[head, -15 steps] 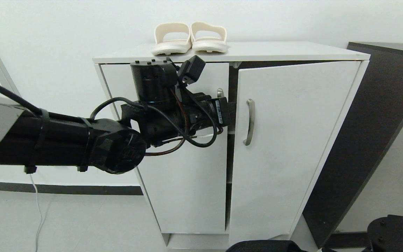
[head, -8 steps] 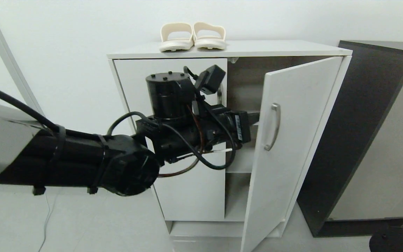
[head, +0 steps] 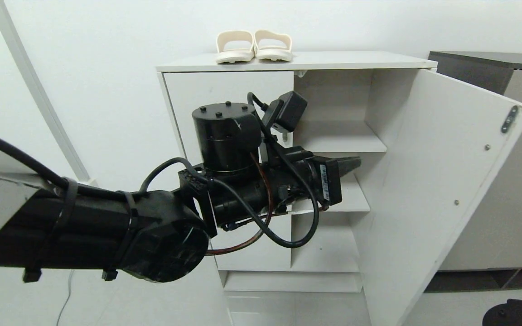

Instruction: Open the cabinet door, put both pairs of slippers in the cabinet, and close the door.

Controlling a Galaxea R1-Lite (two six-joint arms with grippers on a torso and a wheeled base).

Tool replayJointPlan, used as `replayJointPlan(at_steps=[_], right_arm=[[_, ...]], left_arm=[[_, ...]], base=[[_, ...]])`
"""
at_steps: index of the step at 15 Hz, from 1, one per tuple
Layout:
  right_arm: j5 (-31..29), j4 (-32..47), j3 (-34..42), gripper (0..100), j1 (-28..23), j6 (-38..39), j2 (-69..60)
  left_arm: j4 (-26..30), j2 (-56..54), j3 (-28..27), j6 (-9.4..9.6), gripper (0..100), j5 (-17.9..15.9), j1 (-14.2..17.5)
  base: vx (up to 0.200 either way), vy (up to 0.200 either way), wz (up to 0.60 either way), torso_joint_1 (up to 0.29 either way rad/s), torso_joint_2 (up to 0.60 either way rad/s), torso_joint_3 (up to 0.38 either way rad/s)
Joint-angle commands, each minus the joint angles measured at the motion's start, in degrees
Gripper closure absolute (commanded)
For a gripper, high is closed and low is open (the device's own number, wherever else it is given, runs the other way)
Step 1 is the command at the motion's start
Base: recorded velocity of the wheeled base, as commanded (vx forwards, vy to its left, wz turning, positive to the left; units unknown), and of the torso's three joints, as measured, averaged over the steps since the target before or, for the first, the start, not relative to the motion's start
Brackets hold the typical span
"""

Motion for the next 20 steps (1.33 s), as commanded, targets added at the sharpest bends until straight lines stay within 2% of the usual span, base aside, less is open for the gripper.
replayJointPlan(at_steps=[1,4,5,7,8,10,11,12,13,14,15,17,18,20], right_arm=[[-0.01,-0.03,-0.08,100,0.01,-0.14,0.09],[-1.59,-0.12,-1.49,100,-0.61,0.12,0.62],[-4.93,0.06,-3.33,100,-1.93,0.56,1.24],[-11.26,-0.12,-7.03,100,-3.51,3.99,4.23],[-19.17,-0.12,-11.60,100,-3.60,9.96,6.77],[-30.86,-0.03,-19.86,100,-3.60,17.79,10.47],[-36.57,-0.03,-23.55,100,-3.77,20.42,12.84],[-41.93,-0.03,-26.89,100,-4.56,21.92,15.21],[-45.01,-0.03,-28.73,100,-5.53,21.92,16.71],[-53.10,-0.12,-32.69,100,-7.38,22.09,20.66],[-57.05,-0.12,-34.89,100,-8.25,22.27,22.51],[-59.34,-0.20,-37.44,100,-9.40,22.53,24.18],[-60.48,-0.20,-38.05,100,-10.10,22.53,24.35],[-61.09,-0.20,-37.79,100,-10.28,22.45,24.79]], left_arm=[[-0.09,-0.54,0.18,0.12,100,0.32,0.68],[-0.09,-2.47,1.41,0.65,100,1.90,2.35],[0.79,-4.06,1.94,1.62,100,1.99,3.93],[2.46,-7.66,4.05,3.72,100,4.45,6.75],[3.95,-12.49,7.48,6.01,100,9.73,9.65],[4.83,-21.55,14.16,8.65,100,16.85,12.63],[5.54,-26.91,17.76,9.79,100,19.57,13.86],[8.52,-32.88,21.28,11.11,100,22.82,15.36],[11.51,-36.93,23.04,11.81,100,24.93,16.15],[20.65,-46.51,26.90,13.22,100,30.12,17.20],[27.60,-53.19,28.48,14.54,100,34.34,17.38],[35.77,-63.21,28.66,16.56,100,40.84,17.82],[40.78,-70.50,29.80,16.73,100,41.72,25.29],[46.85,-81.49,35.34,17.26,100,41.81,35.84]], base=[[0.000,0.000,0.00,0.000,0.00,0.000],[0.000,0.000,0.00,0.000,0.00,0.000],[0.000,0.000,0.00,0.000,0.00,0.000],[0.000,0.000,0.00,0.000,0.00,0.000],[0.000,0.000,0.00,0.000,0.00,0.000],[0.000,0.000,0.00,0.000,0.00,0.000],[0.000,0.000,0.00,0.000,0.00,0.000],[0.000,0.000,0.00,0.000,0.00,0.000],[0.000,0.000,0.00,0.000,0.00,0.000],[0.000,0.000,0.00,0.000,0.00,0.000],[0.000,0.000,0.00,0.000,0.00,0.000],[0.000,0.000,0.00,0.000,0.00,0.000],[0.000,0.000,0.00,0.000,0.00,0.000],[0.000,0.000,0.00,0.000,0.00,0.000]])
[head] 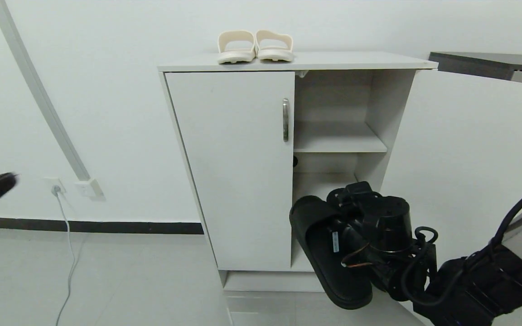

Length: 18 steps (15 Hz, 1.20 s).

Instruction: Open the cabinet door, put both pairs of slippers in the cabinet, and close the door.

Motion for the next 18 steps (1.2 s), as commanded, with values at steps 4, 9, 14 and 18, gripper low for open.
replayJointPlan(at_steps=[4,9,14,18], right_arm=[[-0.07,-0.48,0.14,100,-0.11,-0.07,1.58],[-0.07,-2.68,0.67,100,-0.11,-0.42,1.50],[-0.07,-2.77,1.02,100,-0.11,-0.42,1.58],[-0.07,-2.77,0.93,100,-0.02,-0.42,1.76]], left_arm=[[13.68,-34.15,19.01,1.99,100,3.17,24.11],[5.07,-38.90,35.89,2.25,100,-5.18,26.22],[7.97,-40.13,35.89,3.48,100,-21.52,23.85],[7.97,-43.73,35.89,3.92,100,-22.58,21.47]], base=[[0.000,0.000,0.00,0.000,0.00,0.000],[0.000,0.000,0.00,0.000,0.00,0.000],[0.000,0.000,0.00,0.000,0.00,0.000],[0.000,0.000,0.00,0.000,0.00,0.000]])
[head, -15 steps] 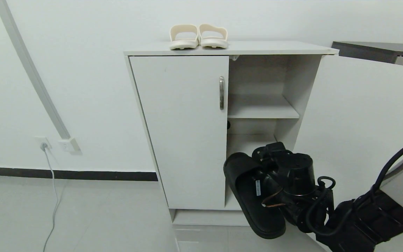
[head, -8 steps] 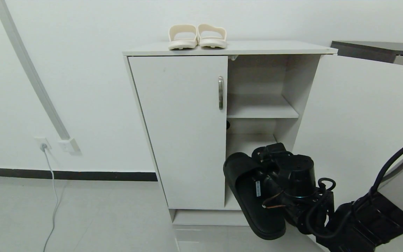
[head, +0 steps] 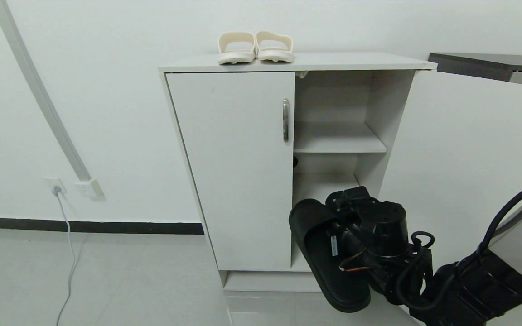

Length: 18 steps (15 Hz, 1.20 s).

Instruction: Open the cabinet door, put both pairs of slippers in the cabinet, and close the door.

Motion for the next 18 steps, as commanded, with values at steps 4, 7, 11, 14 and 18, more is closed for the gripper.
replayJointPlan(at_steps=[4,7,11,14,18], right_arm=[[-1.86,-1.78,-1.86,100,0.13,-0.89,0.32],[-3.88,-3.72,-3.53,100,1.36,-3.17,2.34],[-7.92,-4.33,-10.92,100,2.33,-1.77,8.23],[-9.24,-4.07,-12.15,100,2.24,-0.62,9.98],[-9.24,-4.16,-11.97,100,2.24,-0.45,10.07]], left_arm=[[0.04,-1.12,0.02,-0.23,100,0.07,-0.26],[0.04,-1.20,0.02,0.21,100,0.25,-0.26],[0.04,-1.20,0.02,-0.67,100,0.25,-0.26],[0.04,-1.20,0.02,-0.76,100,0.25,-0.26],[0.04,-1.20,0.02,-0.67,100,0.25,-0.26]], base=[[0.000,0.000,0.00,0.000,0.00,0.000],[0.000,0.000,0.00,0.000,0.00,0.000],[0.000,0.000,0.00,0.000,0.00,0.000],[0.000,0.000,0.00,0.000,0.00,0.000],[0.000,-0.100,0.00,0.002,0.00,0.001]])
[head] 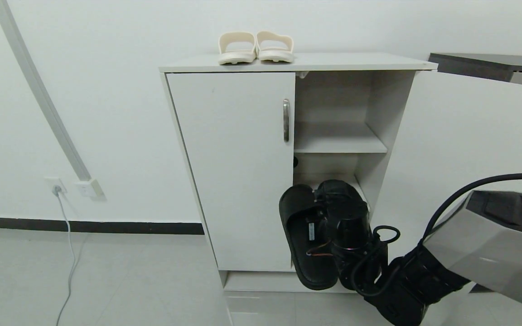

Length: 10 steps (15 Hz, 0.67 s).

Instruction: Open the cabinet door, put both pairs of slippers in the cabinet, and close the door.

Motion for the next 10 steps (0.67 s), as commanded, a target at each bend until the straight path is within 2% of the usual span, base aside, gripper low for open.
replayJointPlan(at_steps=[1,4,10], right_arm=[[0.01,-0.02,0.18,100,0.03,0.02,0.35],[-0.07,-0.29,0.71,100,-0.32,0.10,1.05],[0.37,-0.20,0.45,100,-0.58,0.90,1.66]], left_arm=[[-0.01,0.14,0.00,-0.05,100,0.01,-0.02],[0.08,0.14,0.00,-0.14,100,0.01,-0.02],[0.08,0.14,0.00,-0.14,100,0.09,-0.02]], base=[[0.000,-0.200,0.00,0.002,0.00,0.002],[0.000,-0.200,0.00,0.004,0.01,0.004],[0.000,0.000,0.00,0.000,0.00,0.000]])
